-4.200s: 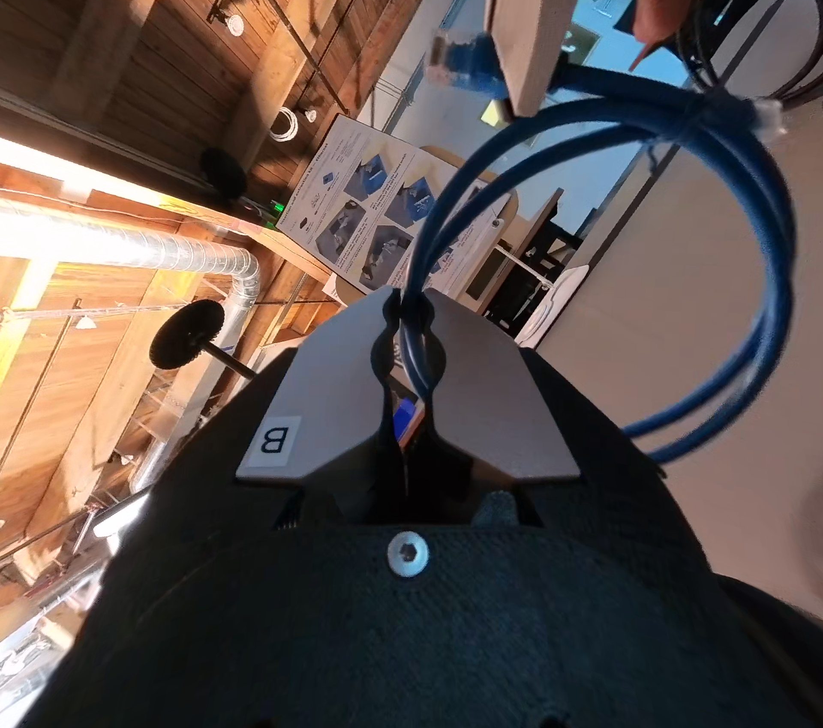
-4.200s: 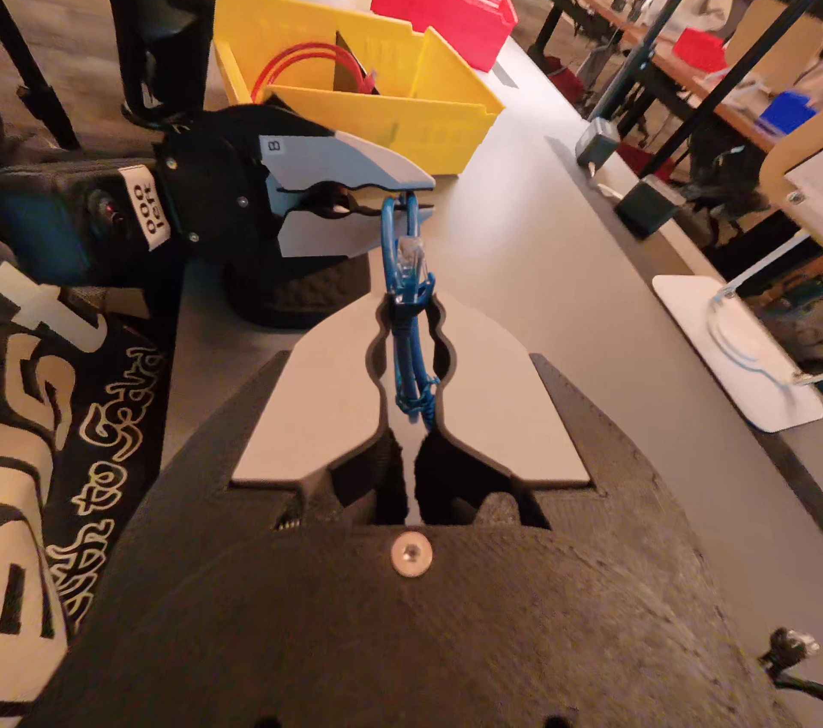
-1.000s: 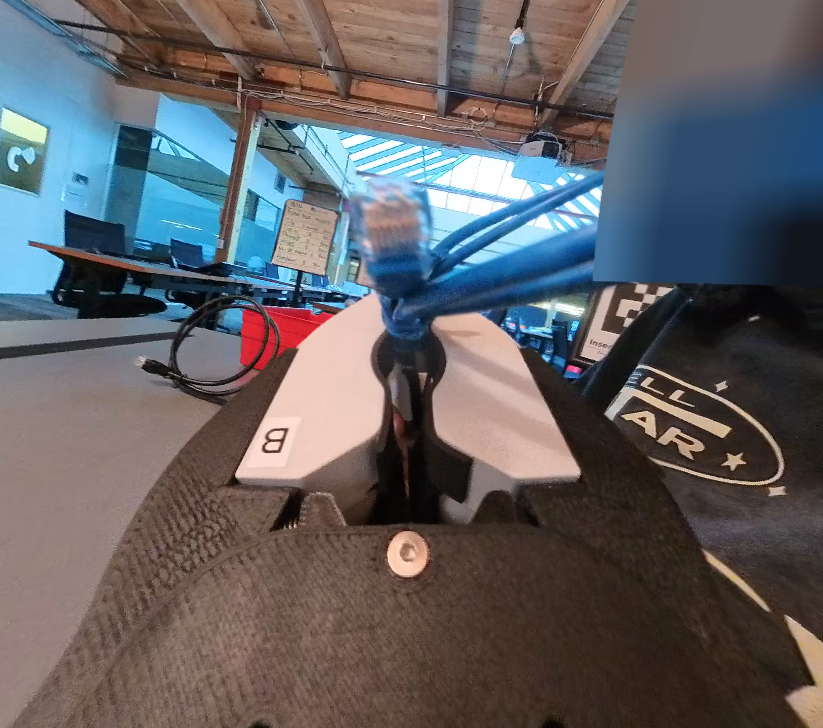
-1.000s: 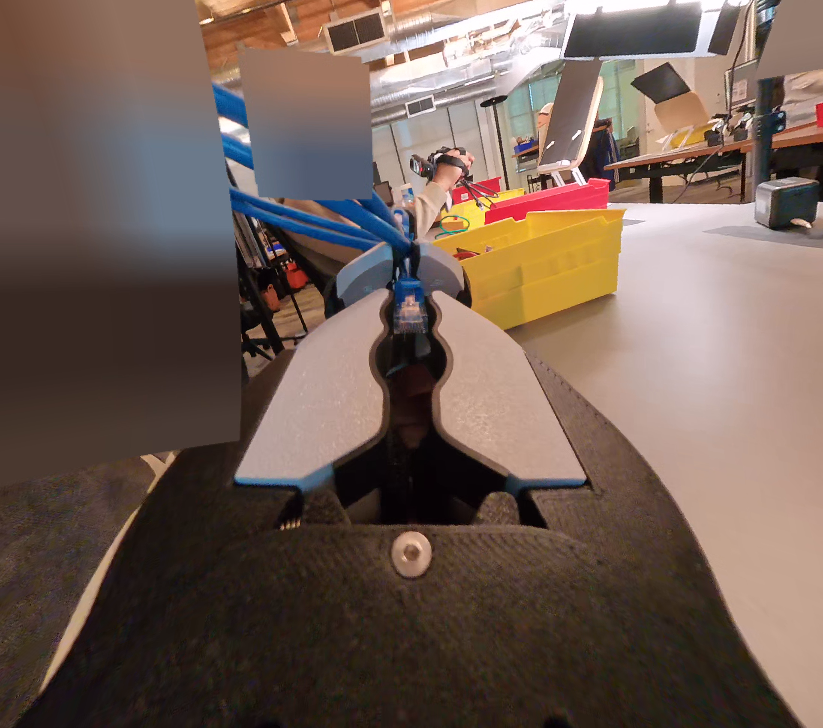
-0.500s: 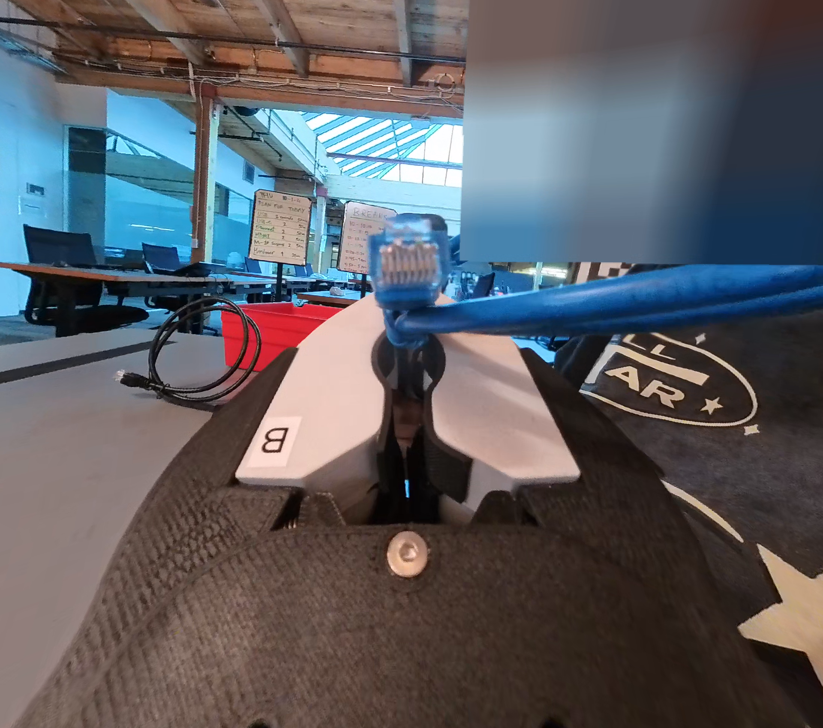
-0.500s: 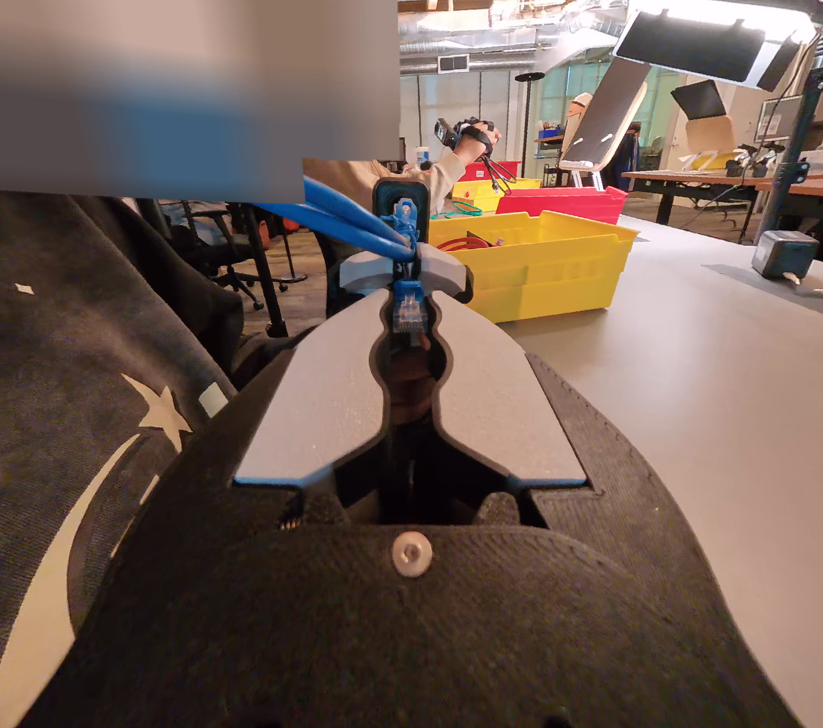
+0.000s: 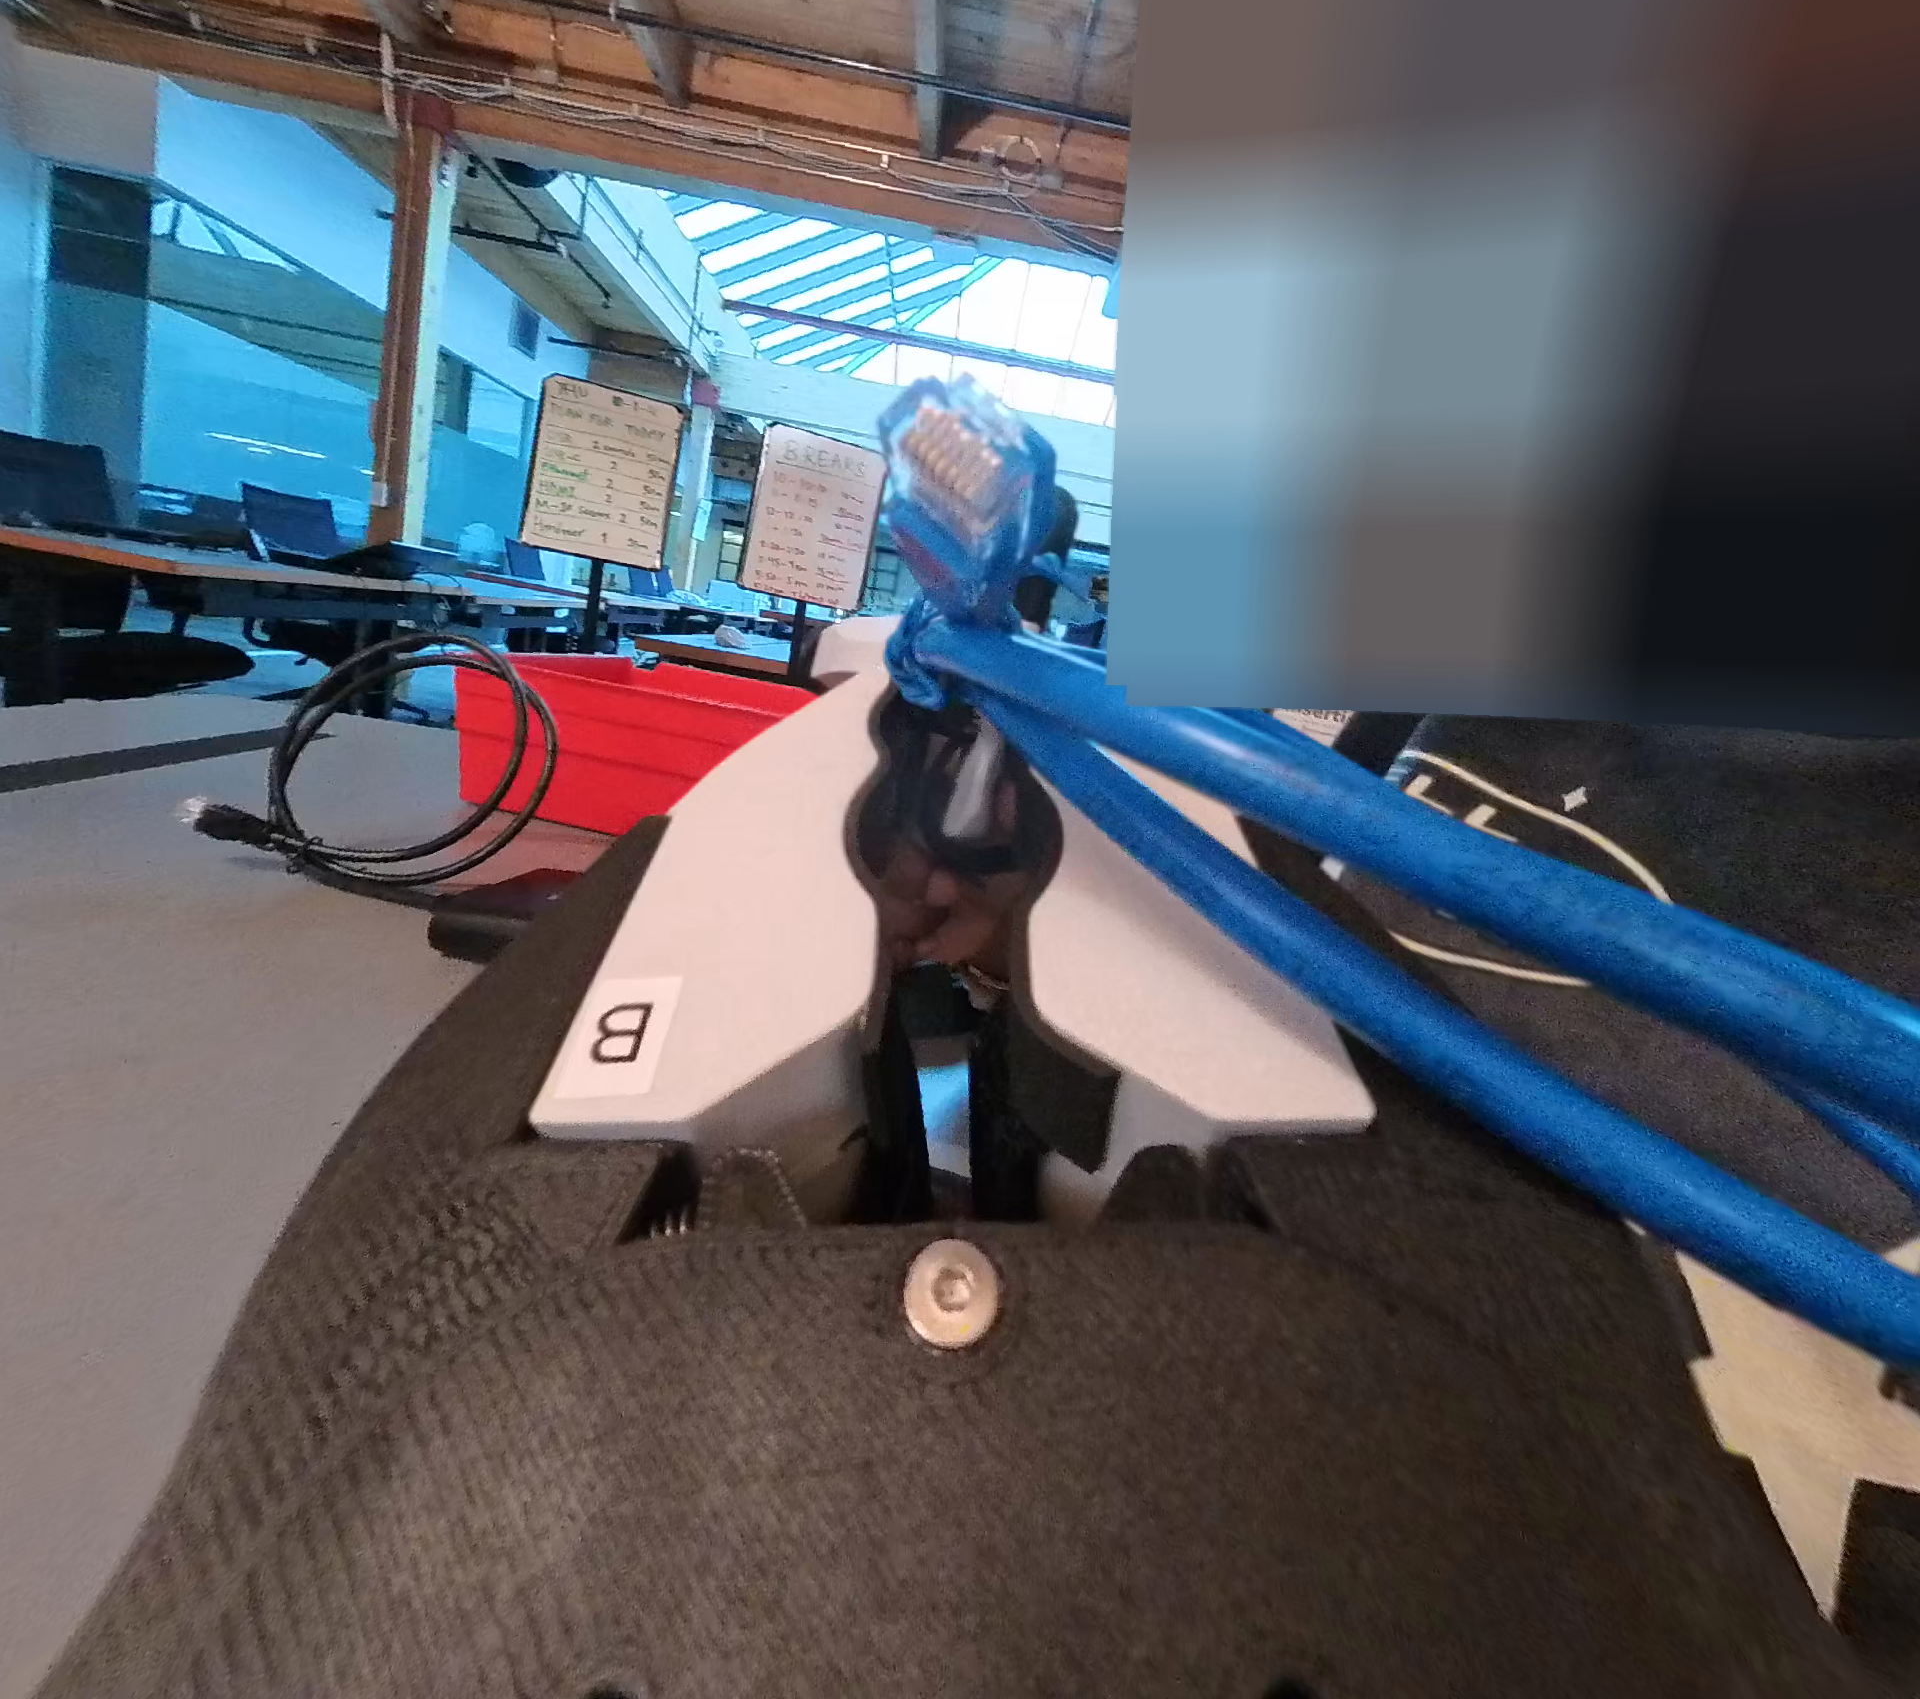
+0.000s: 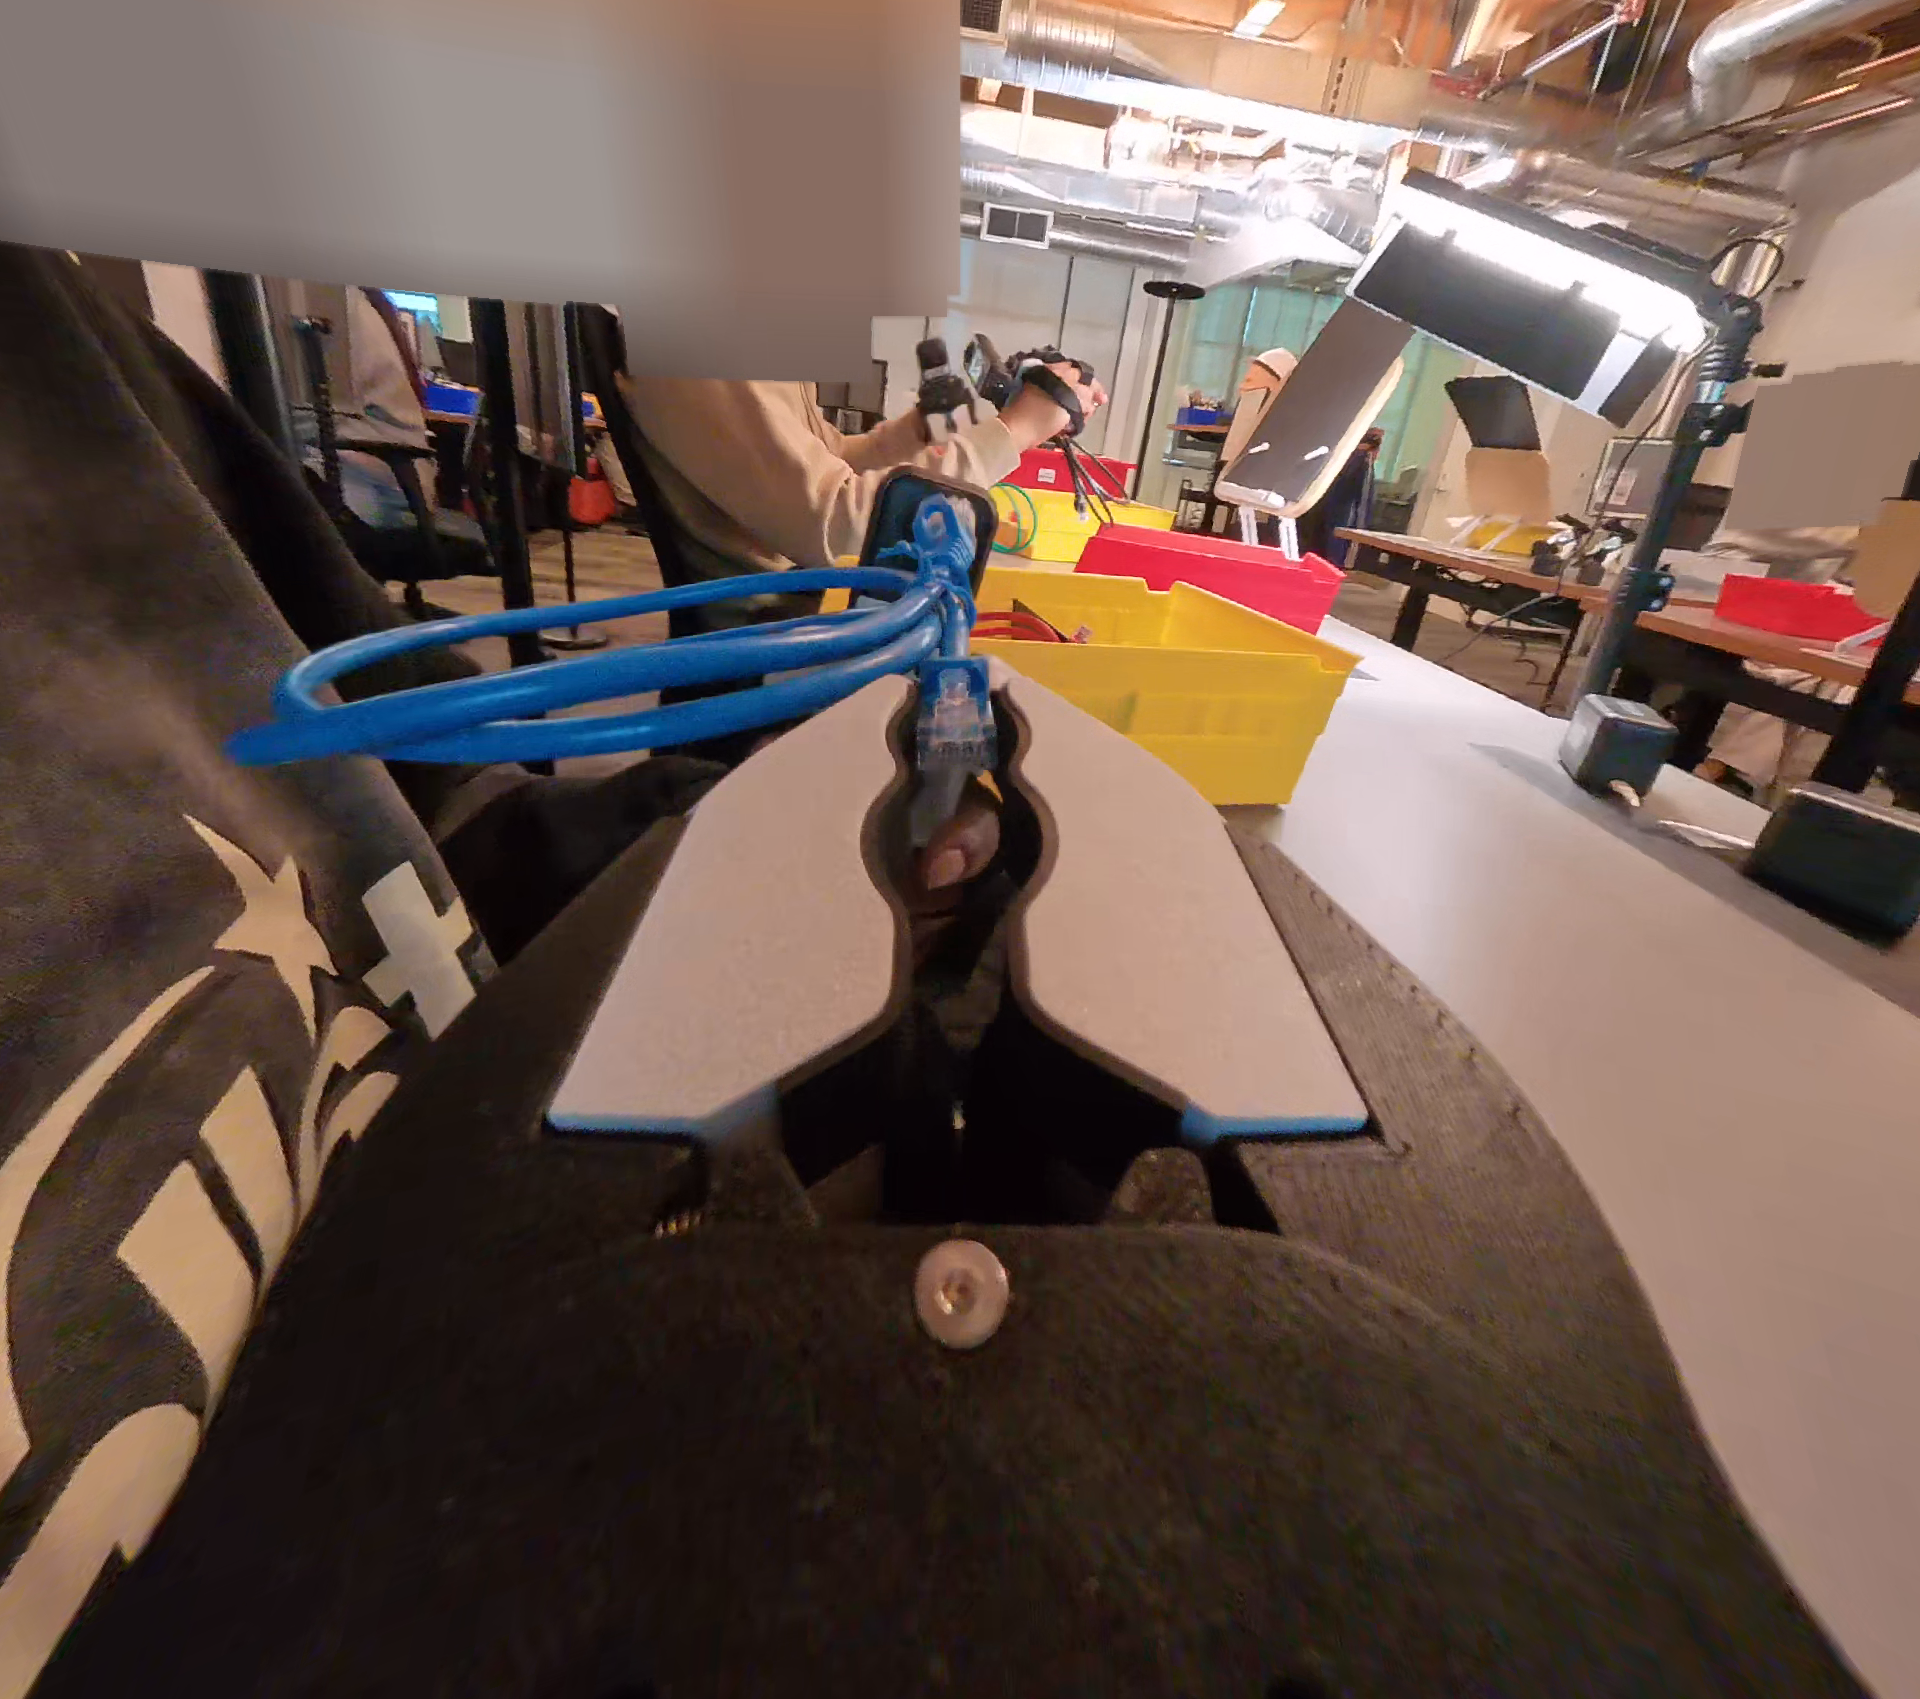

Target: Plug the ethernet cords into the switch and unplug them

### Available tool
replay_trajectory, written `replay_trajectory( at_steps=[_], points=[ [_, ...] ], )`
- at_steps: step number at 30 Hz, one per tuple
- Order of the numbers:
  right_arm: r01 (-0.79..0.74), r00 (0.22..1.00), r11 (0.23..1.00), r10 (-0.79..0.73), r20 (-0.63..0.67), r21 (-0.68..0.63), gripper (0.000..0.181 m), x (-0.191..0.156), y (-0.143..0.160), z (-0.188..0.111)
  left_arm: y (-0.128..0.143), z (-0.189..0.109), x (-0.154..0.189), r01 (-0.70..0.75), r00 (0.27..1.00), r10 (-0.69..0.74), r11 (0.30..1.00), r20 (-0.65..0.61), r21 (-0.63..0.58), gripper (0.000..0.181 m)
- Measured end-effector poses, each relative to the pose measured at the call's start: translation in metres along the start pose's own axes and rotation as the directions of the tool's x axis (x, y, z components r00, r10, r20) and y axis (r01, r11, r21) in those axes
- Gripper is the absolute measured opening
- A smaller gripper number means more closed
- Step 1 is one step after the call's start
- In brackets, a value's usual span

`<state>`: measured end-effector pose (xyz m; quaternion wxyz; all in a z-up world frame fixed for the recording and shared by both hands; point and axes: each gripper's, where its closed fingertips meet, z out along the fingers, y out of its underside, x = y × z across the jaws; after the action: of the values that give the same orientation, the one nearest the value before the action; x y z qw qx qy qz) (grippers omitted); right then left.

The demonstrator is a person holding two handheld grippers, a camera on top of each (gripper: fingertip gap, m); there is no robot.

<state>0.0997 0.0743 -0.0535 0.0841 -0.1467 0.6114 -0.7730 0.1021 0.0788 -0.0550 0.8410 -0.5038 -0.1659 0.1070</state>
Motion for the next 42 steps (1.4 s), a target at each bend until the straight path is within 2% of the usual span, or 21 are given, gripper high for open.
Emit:
replay_trajectory(
  at_steps=[5,14,21,25,28,36,42],
  points=[
    [-0.062,0.998,0.998,0.061,0.029,0.019,0.012,-0.003,0.001,0.001,0.001,0.000,0.000,-0.044,0.999,0.044,0.999,0.017,-0.002,0.010],
    [-0.217,0.972,0.975,0.213,0.099,0.038,0.012,-0.006,0.002,0.003,0.003,0.001,0.002,-0.027,1.000,0.027,1.000,-0.001,-0.009,0.013],
    [-0.196,0.977,0.981,0.196,0.079,-0.014,0.012,-0.001,0.007,0.001,0.005,0.000,-0.003,-0.052,0.998,0.053,0.998,0.040,-0.034,0.010],
    [-0.158,0.985,0.987,0.159,0.064,-0.022,0.020,0.002,0.001,-0.005,0.005,-0.001,-0.007,-0.043,0.997,0.045,0.998,0.058,-0.039,0.012],
    [-0.145,0.987,0.987,0.150,0.061,-0.070,0.012,0.002,0.005,-0.006,0.009,0.001,-0.005,-0.045,0.998,0.047,0.997,0.046,-0.061,0.009],
    [-0.184,0.978,0.980,0.191,0.085,-0.078,0.011,-0.003,0.008,-0.003,0.018,0.004,-0.003,-0.082,0.995,0.088,0.990,0.046,-0.112,0.017],
    [-0.148,0.984,0.984,0.157,0.084,-0.098,0.012,-0.005,0.008,-0.002,0.018,0.005,-0.002,-0.108,0.992,0.114,0.987,0.044,-0.116,0.011]
  ],
)
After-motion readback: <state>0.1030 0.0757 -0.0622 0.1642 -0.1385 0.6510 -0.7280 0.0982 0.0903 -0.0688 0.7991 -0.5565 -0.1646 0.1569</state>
